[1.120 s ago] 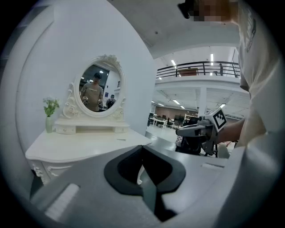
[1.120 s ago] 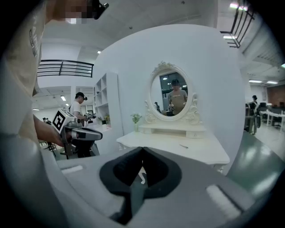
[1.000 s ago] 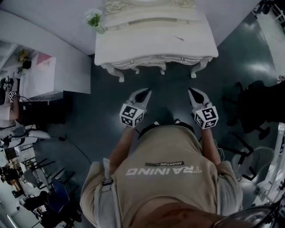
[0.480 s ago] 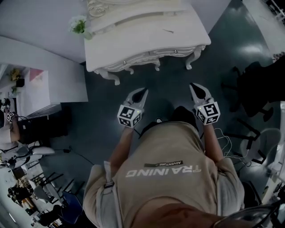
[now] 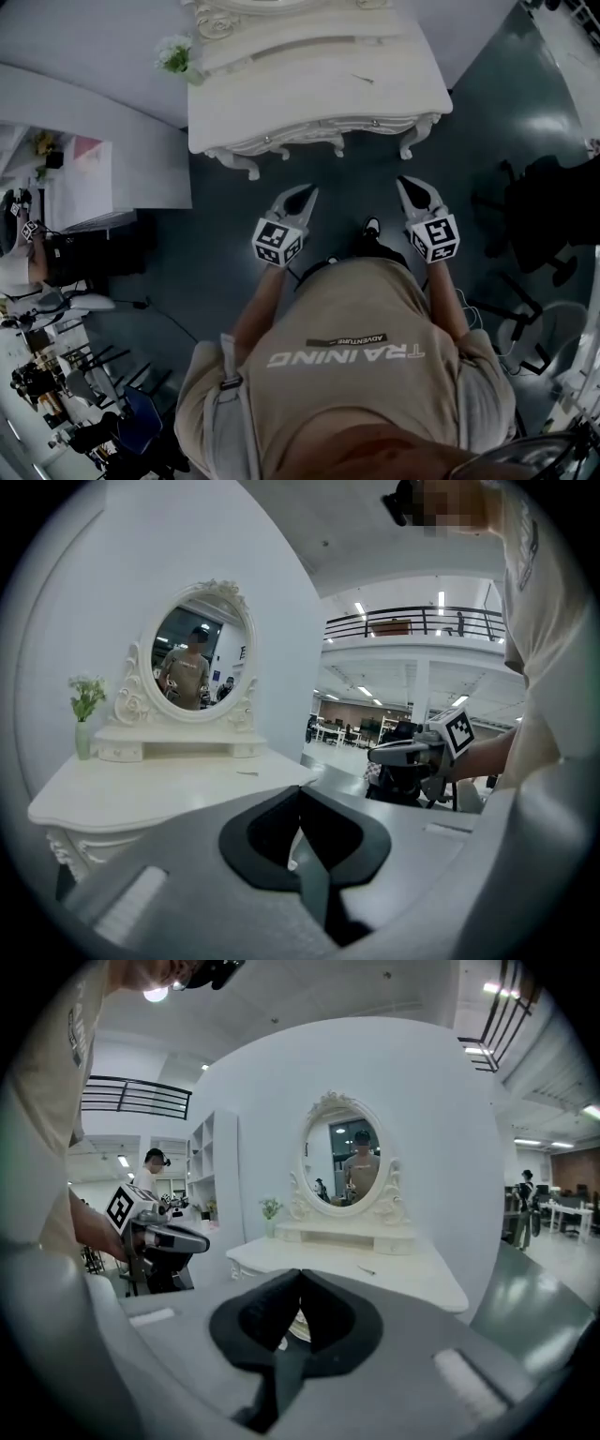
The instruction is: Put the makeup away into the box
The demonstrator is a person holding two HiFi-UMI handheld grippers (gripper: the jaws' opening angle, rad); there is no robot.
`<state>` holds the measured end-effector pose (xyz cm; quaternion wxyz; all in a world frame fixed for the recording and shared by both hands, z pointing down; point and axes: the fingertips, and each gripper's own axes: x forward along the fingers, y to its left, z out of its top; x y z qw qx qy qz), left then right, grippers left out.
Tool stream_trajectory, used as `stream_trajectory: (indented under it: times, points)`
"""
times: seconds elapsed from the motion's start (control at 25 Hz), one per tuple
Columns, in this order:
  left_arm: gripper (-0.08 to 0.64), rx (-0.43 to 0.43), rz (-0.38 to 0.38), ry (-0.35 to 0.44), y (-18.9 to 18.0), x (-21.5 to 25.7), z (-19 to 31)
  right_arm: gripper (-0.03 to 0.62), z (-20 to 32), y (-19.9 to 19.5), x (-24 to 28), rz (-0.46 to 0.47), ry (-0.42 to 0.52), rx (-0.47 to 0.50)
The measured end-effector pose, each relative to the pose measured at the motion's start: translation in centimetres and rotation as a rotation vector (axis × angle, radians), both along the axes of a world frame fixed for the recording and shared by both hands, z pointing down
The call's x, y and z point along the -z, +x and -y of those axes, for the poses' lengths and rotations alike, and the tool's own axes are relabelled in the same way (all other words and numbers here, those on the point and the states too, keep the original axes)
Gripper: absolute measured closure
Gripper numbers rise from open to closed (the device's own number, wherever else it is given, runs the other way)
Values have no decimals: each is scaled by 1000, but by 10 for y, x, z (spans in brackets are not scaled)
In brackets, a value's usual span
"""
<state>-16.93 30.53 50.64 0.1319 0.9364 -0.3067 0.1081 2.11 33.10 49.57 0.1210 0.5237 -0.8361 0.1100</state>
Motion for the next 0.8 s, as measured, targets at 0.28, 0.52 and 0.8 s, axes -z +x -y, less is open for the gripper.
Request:
stream_trajectory:
  times: [0.28, 0.52, 0.8]
  points:
    - [557, 92, -4, 5, 47, 6, 45, 591, 52, 63, -4, 54, 2, 50]
    - [557, 198, -62, -28, 81, -1, 76, 591, 87, 104, -30, 28, -17, 103]
    - [557, 236, -31, -32, 70, -5, 95, 591, 114, 86, -40, 58, -49, 167]
